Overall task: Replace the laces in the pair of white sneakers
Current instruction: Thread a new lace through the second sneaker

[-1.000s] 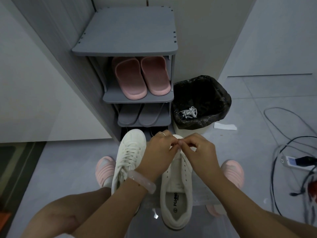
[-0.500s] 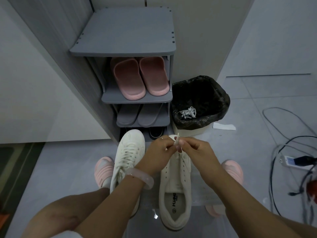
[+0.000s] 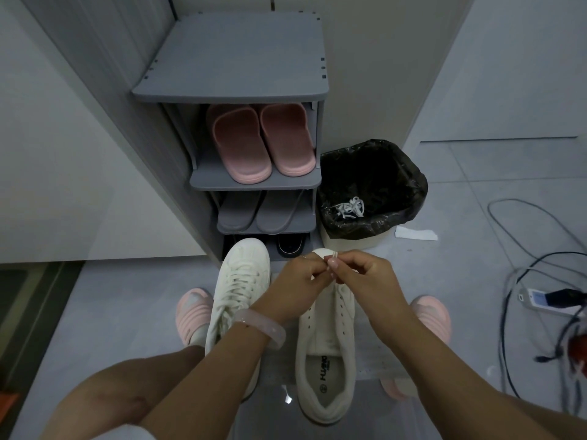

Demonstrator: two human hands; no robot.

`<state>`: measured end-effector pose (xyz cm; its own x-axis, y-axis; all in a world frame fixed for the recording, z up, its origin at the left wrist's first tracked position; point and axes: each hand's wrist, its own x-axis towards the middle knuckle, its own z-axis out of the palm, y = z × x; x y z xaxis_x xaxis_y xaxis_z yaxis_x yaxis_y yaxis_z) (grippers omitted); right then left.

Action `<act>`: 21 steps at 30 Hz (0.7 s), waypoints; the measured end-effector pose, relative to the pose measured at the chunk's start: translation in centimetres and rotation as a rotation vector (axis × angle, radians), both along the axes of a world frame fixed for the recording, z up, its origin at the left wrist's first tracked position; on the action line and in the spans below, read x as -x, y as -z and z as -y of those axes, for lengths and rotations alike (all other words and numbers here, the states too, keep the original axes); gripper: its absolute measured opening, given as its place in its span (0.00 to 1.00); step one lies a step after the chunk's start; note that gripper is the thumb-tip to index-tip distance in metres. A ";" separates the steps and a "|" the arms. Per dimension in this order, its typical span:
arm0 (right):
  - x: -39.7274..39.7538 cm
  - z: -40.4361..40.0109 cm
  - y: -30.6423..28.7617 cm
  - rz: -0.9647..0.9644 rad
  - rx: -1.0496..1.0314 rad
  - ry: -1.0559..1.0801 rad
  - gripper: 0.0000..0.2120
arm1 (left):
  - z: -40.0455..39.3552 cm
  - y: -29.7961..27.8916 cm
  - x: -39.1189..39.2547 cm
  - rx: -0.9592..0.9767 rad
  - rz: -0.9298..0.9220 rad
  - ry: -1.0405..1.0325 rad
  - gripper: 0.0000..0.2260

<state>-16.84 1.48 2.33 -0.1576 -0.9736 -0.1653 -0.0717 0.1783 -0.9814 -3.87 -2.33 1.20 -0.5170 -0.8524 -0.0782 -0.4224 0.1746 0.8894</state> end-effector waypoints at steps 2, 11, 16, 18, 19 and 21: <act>-0.1 -0.1 0.1 0.004 -0.001 0.006 0.09 | 0.0 0.1 0.0 -0.013 0.008 0.019 0.09; 0.4 0.1 0.6 0.134 -0.066 0.098 0.07 | -0.7 1.0 -0.7 0.184 0.498 -0.179 0.11; -0.3 0.3 0.3 0.372 -0.204 0.166 0.10 | -4.7 2.9 -0.5 0.453 0.500 0.547 0.23; -1.2 0.2 -0.6 0.309 -0.196 0.152 0.12 | -4.5 3.9 -0.9 0.413 0.524 0.554 0.25; -1.3 0.3 -1.6 0.253 -0.157 0.141 0.12 | -4.5 4.2 -0.9 0.384 0.516 0.547 0.25; -0.6 0.9 -4.5 0.203 0.003 0.132 0.10 | -4.3 4.8 -0.7 0.315 0.503 0.540 0.25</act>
